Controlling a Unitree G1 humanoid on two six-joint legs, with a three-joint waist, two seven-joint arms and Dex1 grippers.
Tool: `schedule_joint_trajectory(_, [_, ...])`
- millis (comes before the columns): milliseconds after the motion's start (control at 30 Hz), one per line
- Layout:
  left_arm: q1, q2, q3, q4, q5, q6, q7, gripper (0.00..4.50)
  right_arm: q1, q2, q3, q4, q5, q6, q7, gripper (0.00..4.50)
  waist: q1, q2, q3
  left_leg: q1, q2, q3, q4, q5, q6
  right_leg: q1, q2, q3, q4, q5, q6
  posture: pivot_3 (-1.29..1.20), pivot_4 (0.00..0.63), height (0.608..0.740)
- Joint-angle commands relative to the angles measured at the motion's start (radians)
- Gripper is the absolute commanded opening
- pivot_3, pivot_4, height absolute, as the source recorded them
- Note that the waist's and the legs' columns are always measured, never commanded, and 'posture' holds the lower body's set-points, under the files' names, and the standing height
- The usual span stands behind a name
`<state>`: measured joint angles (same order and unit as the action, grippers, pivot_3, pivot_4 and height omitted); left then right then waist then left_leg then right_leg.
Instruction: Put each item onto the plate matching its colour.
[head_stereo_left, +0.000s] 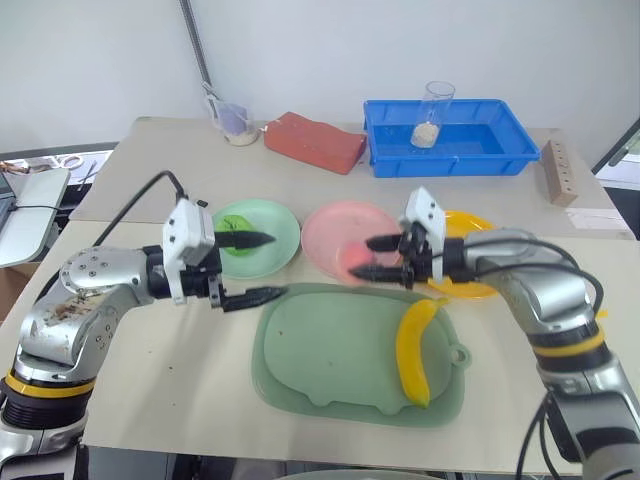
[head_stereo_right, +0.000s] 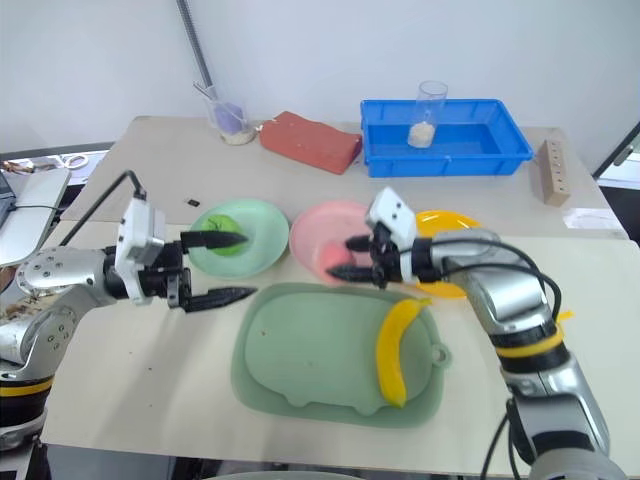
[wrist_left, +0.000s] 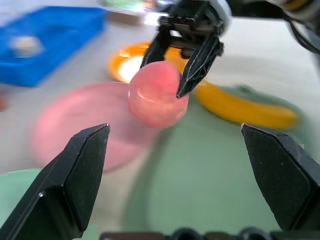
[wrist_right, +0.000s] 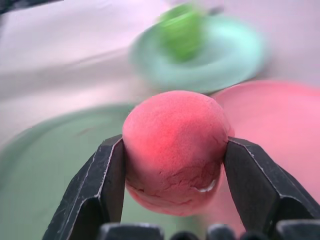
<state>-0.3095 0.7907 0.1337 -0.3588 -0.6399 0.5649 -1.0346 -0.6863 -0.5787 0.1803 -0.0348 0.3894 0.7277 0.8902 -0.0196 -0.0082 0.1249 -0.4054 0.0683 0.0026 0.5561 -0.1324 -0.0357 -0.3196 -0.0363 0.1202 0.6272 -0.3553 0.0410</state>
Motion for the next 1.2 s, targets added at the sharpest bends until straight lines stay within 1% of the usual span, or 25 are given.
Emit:
schedule_joint_trajectory(33, [0.000,-0.016,0.030,-0.017,-0.025,0.021,0.051,4.50,-0.108,0.081,0.001,0.228,-0.103,-0.099,-0.105,2.62,0.000,0.000,0.000,-0.001,0.000,0.000,0.000,0.000,0.000,0.000,0.000,0.000,0.000,0.000,0.000,0.00,0.150,0.740])
schedule_joint_trajectory(133, [0.020,-0.019,0.033,-0.038,-0.026,0.025,0.067,4.50,-0.177,0.141,0.019,0.414,-0.172,-0.177,-0.127,2.62,-0.002,0.000,0.000,-0.001,0.000,0.000,-0.001,0.000,0.000,0.000,0.000,0.000,0.001,0.000,-0.001,0.00,0.150,0.740])
schedule_joint_trajectory(200, [0.029,-0.017,0.036,-0.050,-0.031,0.029,0.076,4.50,-0.198,0.157,0.023,0.481,-0.200,-0.207,-0.119,2.62,0.000,0.000,0.000,0.000,0.000,0.000,-0.001,0.000,0.000,0.000,0.000,0.000,0.001,0.000,-0.001,0.00,0.150,0.740])
schedule_joint_trajectory(267, [0.044,-0.014,0.043,-0.068,-0.039,0.036,0.087,4.50,-0.213,0.164,0.013,0.511,-0.197,-0.209,-0.089,3.61,0.003,0.000,0.000,0.000,0.000,0.000,0.000,0.000,0.000,0.000,0.000,0.000,0.001,0.000,-0.001,0.00,0.150,0.740])
schedule_joint_trajectory(333, [0.056,-0.010,0.050,-0.081,-0.047,0.041,0.098,4.50,-0.222,0.160,-0.002,0.509,-0.185,-0.200,-0.061,4.32,0.003,0.000,0.000,-0.001,0.000,0.000,0.000,0.000,0.000,0.000,0.000,0.000,0.002,0.000,-0.001,0.00,0.150,0.740])
schedule_joint_trajectory(367, [0.061,-0.010,0.051,-0.086,-0.049,0.043,0.102,4.50,-0.221,0.152,-0.007,0.495,-0.181,-0.194,-0.047,4.45,0.002,0.001,0.000,-0.001,0.000,0.000,0.000,0.000,0.000,0.000,0.000,0.000,0.002,0.000,-0.001,0.00,0.150,0.740])
schedule_joint_trajectory(433, [0.065,-0.011,0.051,-0.091,-0.050,0.045,0.106,4.50,-0.220,0.138,-0.017,0.468,-0.176,-0.181,-0.030,4.45,0.001,0.001,0.000,-0.001,0.000,0.000,0.000,0.000,0.000,0.000,0.000,0.000,0.002,0.000,-0.001,0.00,0.150,0.740])
schedule_joint_trajectory(533, [0.068,-0.015,0.045,-0.098,-0.052,0.045,0.108,4.50,-0.186,0.091,-0.048,0.330,-0.140,-0.096,-0.003,4.45,0.002,0.001,0.000,-0.001,0.000,0.000,-0.001,0.000,0.000,0.000,0.000,0.000,0.002,0.000,-0.001,0.00,0.150,0.740])
schedule_joint_trajectory(667, [0.069,-0.018,0.024,-0.091,-0.047,0.033,0.089,4.50,-0.068,0.013,-0.092,0.048,-0.078,0.059,-0.011,4.45,0.006,0.001,0.000,-0.001,0.000,0.000,-0.001,0.000,0.000,0.000,0.000,-0.001,0.001,0.000,-0.001,0.00,0.150,0.740])
schedule_joint_trajectory(800, [0.067,-0.015,-0.007,-0.085,-0.040,0.016,0.042,4.50,0.105,-0.062,-0.177,-0.286,0.038,0.288,-0.049,4.45,0.006,0.002,0.000,-0.001,0.000,0.000,-0.001,0.000,0.000,0.000,0.000,0.000,0.001,0.000,-0.001,0.00,0.150,0.740])
schedule_joint_trajectory(933, [0.069,-0.009,-0.057,-0.081,-0.012,-0.030,-0.029,4.50,0.309,-0.144,-0.265,-0.558,0.142,0.433,-0.075,4.45,0.005,0.002,0.000,-0.001,0.000,0.000,-0.001,0.000,0.000,0.000,0.000,0.000,0.000,0.000,-0.001,0.00,0.150,0.740])
schedule_joint_trajectory(1000, [0.059,-0.018,-0.075,-0.064,-0.011,-0.037,-0.040,4.50,0.392,-0.154,-0.317,-0.651,0.191,0.501,-0.102,4.45,0.003,0.001,0.000,-0.001,0.000,0.000,-0.001,0.000,0.000,0.000,-0.001,0.000,0.000,0.000,-0.001,0.00,0.150,0.740])
schedule_joint_trajectory(1100, [0.050,-0.032,-0.100,-0.042,-0.005,-0.050,-0.056,4.50,0.480,-0.136,-0.374,-0.746,0.228,0.584,-0.172,4.45,-0.001,0.000,0.000,-0.001,0.000,0.000,-0.001,0.000,0.000,-0.001,0.000,0.001,-0.001,0.000,-0.001,0.00,0.150,0.740])
schedule_joint_trajectory(1200, [0.052,-0.044,-0.120,-0.037,0.000,-0.061,-0.067,4.50,0.548,-0.078,-0.426,-0.821,0.226,0.675,-0.279,4.45,-0.002,-0.001,0.001,-0.001,0.000,0.000,-0.001,0.000,0.000,-0.001,0.000,0.001,-0.001,0.000,0.000,0.00,0.150,0.740])
